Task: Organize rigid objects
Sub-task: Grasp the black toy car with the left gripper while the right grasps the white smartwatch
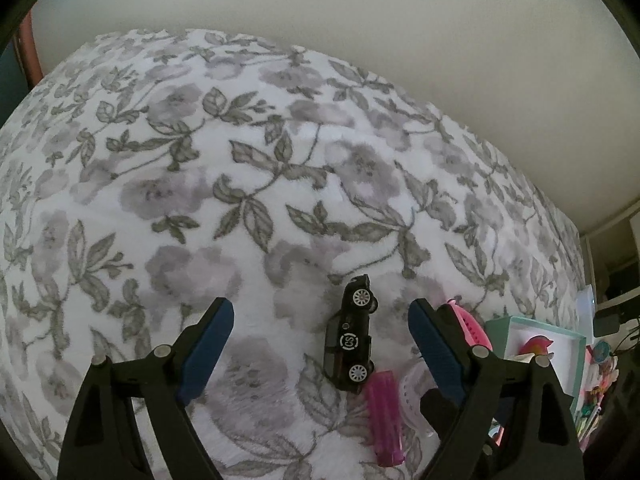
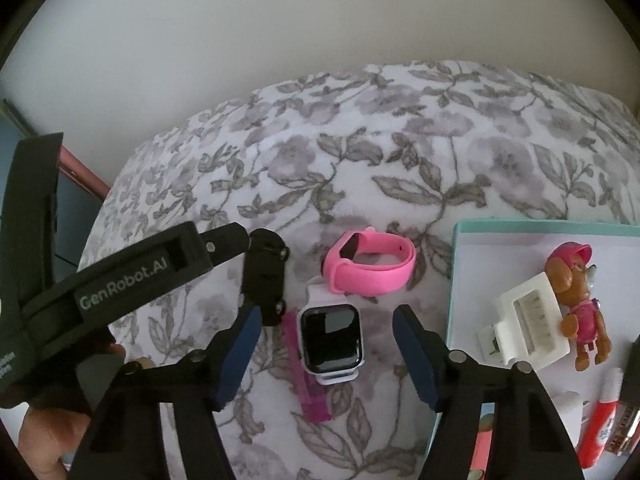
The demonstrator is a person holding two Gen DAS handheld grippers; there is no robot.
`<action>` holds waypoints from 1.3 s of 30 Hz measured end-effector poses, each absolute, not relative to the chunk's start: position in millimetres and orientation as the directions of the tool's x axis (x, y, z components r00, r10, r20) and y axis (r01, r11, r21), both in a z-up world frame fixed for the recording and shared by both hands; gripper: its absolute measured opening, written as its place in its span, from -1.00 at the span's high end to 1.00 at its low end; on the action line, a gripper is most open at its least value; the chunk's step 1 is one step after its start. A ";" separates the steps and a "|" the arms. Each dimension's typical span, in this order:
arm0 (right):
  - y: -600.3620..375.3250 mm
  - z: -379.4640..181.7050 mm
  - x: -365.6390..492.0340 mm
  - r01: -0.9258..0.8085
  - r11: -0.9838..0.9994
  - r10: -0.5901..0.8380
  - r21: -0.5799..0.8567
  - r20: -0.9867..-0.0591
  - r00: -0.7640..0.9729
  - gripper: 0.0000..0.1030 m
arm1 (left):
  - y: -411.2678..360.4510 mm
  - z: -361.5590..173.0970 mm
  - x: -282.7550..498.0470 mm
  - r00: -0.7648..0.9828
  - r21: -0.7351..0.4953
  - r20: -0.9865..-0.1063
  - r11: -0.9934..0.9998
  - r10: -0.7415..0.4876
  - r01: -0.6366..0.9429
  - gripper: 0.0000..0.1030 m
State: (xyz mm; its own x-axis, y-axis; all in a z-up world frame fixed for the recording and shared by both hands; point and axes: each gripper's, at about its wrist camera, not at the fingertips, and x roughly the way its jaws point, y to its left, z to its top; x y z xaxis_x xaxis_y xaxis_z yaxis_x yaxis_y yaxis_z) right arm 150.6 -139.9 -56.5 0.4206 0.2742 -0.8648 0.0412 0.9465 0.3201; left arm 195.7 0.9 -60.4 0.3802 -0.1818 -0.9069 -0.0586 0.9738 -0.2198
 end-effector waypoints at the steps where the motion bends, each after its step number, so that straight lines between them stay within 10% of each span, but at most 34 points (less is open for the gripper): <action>1: -140.3 -58.6 151.9 0.044 0.944 0.280 0.327 -0.865 0.417 -0.18 | 0.4 -61.8 196.1 0.377 -0.222 -0.908 0.973 -0.184 -0.059 -0.73; 12: -146.1 -64.4 153.5 0.065 0.929 0.311 0.365 -0.863 0.398 0.27 | -10.0 -73.1 198.8 0.340 -0.245 -0.915 0.969 -0.217 -0.042 -0.40; 21: -144.8 -63.8 152.6 0.059 0.931 0.310 0.360 -0.867 0.391 0.27 | -14.7 -84.0 199.1 0.306 -0.258 -0.922 0.965 -0.236 -0.034 -0.11; 27: -144.6 -64.1 152.8 0.059 0.931 0.312 0.361 -0.868 0.387 0.27 | -16.6 -85.1 198.8 0.291 -0.258 -0.926 0.966 -0.240 -0.022 0.42; 39: -144.4 -63.2 150.0 0.053 0.932 0.314 0.359 -0.870 0.381 0.28 | -8.8 -75.1 195.5 0.314 -0.263 -0.919 0.964 -0.240 -0.034 0.43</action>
State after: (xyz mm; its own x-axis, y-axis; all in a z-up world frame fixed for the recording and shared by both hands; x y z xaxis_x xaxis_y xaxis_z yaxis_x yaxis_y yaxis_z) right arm 150.0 -144.4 -63.2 0.3810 0.3138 -0.8697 0.0531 0.9317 0.3594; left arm 195.5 -8.8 -75.1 0.3136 -0.2400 -0.9187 -0.0335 0.9641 -0.2633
